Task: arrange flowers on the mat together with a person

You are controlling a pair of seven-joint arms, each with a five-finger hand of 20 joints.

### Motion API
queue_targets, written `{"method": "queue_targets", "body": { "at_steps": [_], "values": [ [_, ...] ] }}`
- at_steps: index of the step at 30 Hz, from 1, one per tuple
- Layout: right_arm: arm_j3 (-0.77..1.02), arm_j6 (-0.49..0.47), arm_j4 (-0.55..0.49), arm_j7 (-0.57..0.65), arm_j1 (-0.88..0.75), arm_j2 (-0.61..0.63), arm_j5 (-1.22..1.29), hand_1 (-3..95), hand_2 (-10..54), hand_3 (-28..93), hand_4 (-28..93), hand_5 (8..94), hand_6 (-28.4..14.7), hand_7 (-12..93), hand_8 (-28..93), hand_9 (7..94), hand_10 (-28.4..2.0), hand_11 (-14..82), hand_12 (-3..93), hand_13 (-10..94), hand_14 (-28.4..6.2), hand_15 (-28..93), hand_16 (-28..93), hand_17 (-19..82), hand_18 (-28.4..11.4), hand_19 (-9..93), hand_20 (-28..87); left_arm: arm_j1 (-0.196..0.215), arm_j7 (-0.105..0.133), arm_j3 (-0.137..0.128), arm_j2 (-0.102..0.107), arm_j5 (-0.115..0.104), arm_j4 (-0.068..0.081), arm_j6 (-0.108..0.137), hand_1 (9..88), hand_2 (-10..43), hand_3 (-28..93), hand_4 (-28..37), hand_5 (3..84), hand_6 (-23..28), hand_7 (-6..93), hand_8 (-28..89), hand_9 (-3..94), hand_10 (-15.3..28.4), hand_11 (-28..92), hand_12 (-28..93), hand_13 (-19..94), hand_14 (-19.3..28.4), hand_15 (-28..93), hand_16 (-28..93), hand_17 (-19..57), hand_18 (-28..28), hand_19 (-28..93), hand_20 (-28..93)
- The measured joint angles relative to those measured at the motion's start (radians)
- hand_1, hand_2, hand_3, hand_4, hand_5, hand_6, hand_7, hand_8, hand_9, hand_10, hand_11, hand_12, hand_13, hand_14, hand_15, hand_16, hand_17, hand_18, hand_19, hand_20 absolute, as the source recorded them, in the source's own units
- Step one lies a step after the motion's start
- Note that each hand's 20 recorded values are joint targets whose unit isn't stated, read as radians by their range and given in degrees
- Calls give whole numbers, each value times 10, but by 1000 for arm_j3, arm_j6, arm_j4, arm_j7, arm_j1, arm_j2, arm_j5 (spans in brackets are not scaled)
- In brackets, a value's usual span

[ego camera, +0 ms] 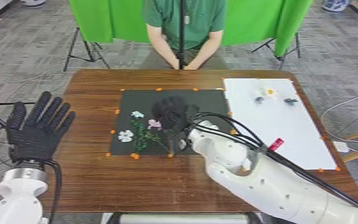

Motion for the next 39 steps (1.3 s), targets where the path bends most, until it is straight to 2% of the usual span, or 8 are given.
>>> {"method": "queue_targets", "body": {
  "at_steps": [10, 13, 20, 25, 27, 32, 35, 39],
  "values": [
    [-41, -3, 11, 49, -5, -30, -27, 635, -81, 676, -283, 589, 18, 413, -52, 681, -80, 139, 455, 587, -37, 396, 445, 357, -122, 700, 291, -6, -7, 1, 1, -18, 3, 20, 253, 125, 665, -283, 390, 73, 102, -85, 318, 141, 142, 79, 196, 129, 193, -56, -50, 116, 241, 103],
    [-47, 0, 11, 59, -5, -31, -22, 635, -87, 680, -283, 600, 17, 323, -62, 676, -81, 125, 437, 581, -37, 395, 449, 351, -122, 707, 268, -5, -6, 0, 1, -21, 3, 25, 253, 124, 667, -283, 392, 73, 103, -85, 320, 141, 143, 79, 197, 130, 196, -58, -50, 116, 243, 103],
    [-39, 2, 11, 75, -16, -31, -2, 634, -94, 683, -283, 602, 11, 278, -58, 663, -88, 109, 414, 569, -37, 387, 450, 344, -120, 702, 250, -4, 0, -10, 1, -42, 2, 37, 251, 124, 670, -283, 395, 74, 105, -86, 323, 142, 145, 78, 198, 131, 200, -60, -51, 117, 246, 102],
    [-19, -4, 5, 84, -34, -32, 3, 609, -95, 690, -283, 545, 16, 274, -161, 571, -114, 225, 234, 536, -49, 418, 426, 330, -147, 663, 316, 0, 1, -15, 0, -47, 2, 37, 250, 124, 672, -283, 395, 73, 106, -87, 324, 141, 146, 77, 198, 131, 200, -61, -51, 117, 247, 100],
    [16, -15, -14, 87, -58, -31, 4, 595, -95, 697, -283, 525, 12, 263, -159, 552, -118, 208, 214, 520, -54, 418, 411, 314, -152, 663, 319, 1, 2, -17, 0, -47, 2, 37, 251, 124, 671, -283, 395, 73, 105, -88, 323, 141, 145, 77, 197, 130, 199, -62, -51, 117, 247, 100],
    [137, -74, -133, 95, -136, -12, 48, 494, -95, 767, -283, 496, -4, 249, -151, 500, -136, 158, 191, 454, -106, 439, 222, 273, -167, 662, 296, 7, 2, -27, -1, -40, 1, 33, 250, 123, 672, -283, 391, 73, 104, -86, 322, 142, 145, 78, 198, 129, 196, -61, -52, 117, 248, 100],
    [197, -104, -199, 96, -166, 4, 115, 485, -95, 746, -283, 490, -4, 248, -148, 488, -134, 153, 190, 438, -105, 420, 203, 260, -163, 645, 285, 9, 1, -30, -2, -34, 1, 32, 252, 123, 668, -283, 390, 72, 105, -86, 321, 142, 144, 79, 198, 129, 196, -61, -52, 117, 248, 100],
    [333, -92, -262, 65, -234, 17, 279, 433, -95, 732, -283, 461, -9, 245, -146, 455, -138, 136, 187, 394, -114, 355, 179, 238, -147, 544, 222, 9, 0, -30, -2, -24, 1, 27, 252, 125, 664, -283, 389, 73, 104, -86, 321, 144, 143, 79, 199, 129, 195, -61, -51, 116, 245, 99]
  ]
}}
